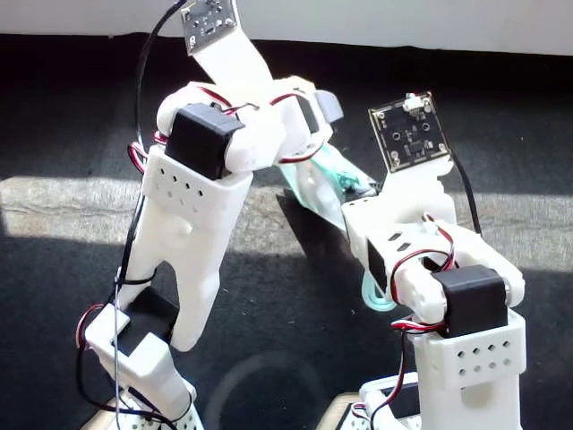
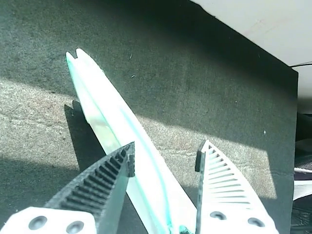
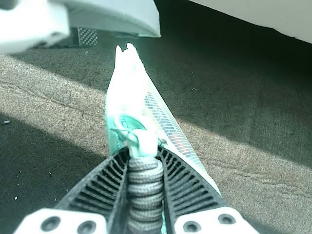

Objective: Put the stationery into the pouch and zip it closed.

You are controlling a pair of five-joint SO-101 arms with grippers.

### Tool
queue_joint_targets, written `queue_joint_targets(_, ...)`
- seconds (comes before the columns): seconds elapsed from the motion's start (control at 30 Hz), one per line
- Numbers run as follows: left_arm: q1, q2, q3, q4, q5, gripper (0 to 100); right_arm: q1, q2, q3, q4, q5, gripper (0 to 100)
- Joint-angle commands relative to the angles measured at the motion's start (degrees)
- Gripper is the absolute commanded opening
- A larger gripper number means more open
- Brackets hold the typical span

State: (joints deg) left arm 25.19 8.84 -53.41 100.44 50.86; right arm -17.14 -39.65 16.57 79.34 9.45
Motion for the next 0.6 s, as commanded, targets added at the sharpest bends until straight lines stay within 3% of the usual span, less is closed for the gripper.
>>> queue_joint_targets(0.0, 0.7, -0.8, 3.6, 0.8, 0.7, 23, 0.6, 0.6, 3.7, 0.4, 0.7, 0.5)
queue_joint_targets(0.17, 0.7, 0.0, 10.5, -0.4, 0.9, 23, 0.6, 0.6, 3.7, 0.5, 0.8, 0.5)
queue_joint_targets(0.33, -0.7, 0.5, 10.7, -3.3, 0.9, 23, 0.6, 0.6, 4.0, 0.5, 4.9, 0.5)
queue_joint_targets(0.57, -1.5, 3.6, 12.4, -5.4, 0.7, 22, 0.6, -2.4, 3.6, 1.3, 5.1, 0.5)
